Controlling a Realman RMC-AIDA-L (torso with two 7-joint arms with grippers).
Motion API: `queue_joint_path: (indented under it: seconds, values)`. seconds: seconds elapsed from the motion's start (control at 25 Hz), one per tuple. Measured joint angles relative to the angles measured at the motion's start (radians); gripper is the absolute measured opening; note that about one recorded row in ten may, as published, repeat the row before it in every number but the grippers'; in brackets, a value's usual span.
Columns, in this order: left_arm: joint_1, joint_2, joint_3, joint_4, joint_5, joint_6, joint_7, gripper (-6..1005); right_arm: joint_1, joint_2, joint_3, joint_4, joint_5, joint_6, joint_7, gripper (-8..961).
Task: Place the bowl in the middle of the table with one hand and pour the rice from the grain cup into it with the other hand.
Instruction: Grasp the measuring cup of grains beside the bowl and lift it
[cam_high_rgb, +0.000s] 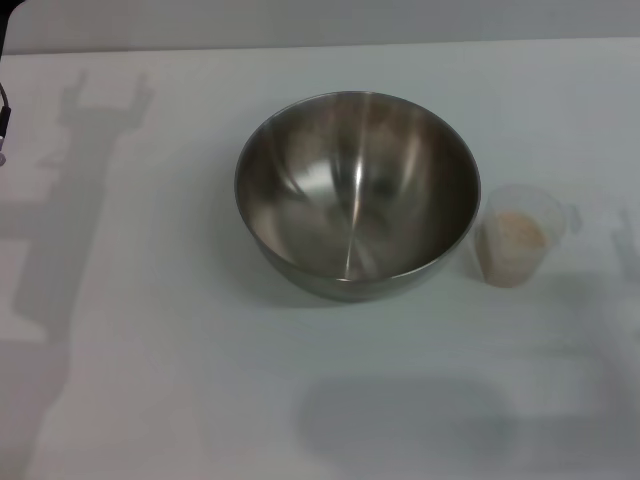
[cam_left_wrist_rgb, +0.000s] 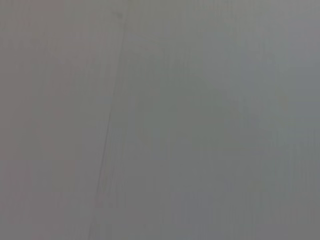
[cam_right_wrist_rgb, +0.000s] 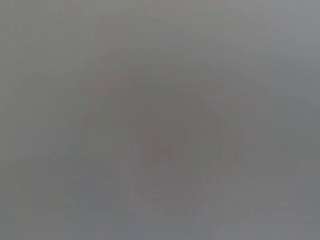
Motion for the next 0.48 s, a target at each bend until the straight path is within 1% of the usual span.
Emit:
queue_joint_path:
  seconds: [0.2,0.48]
  values:
    - [-0.002,0.0,0.0,0.0,0.0,-0.003,0.016,843,-0.052,0.0,-0.05,0.008,0.0,0.0,0.0,725]
    - [-0.002,0.0,0.0,0.0,0.0,-0.006,0.016,843,-0.077,-0.005,-0.116,-0.012,0.0,0.006,-0.001,725]
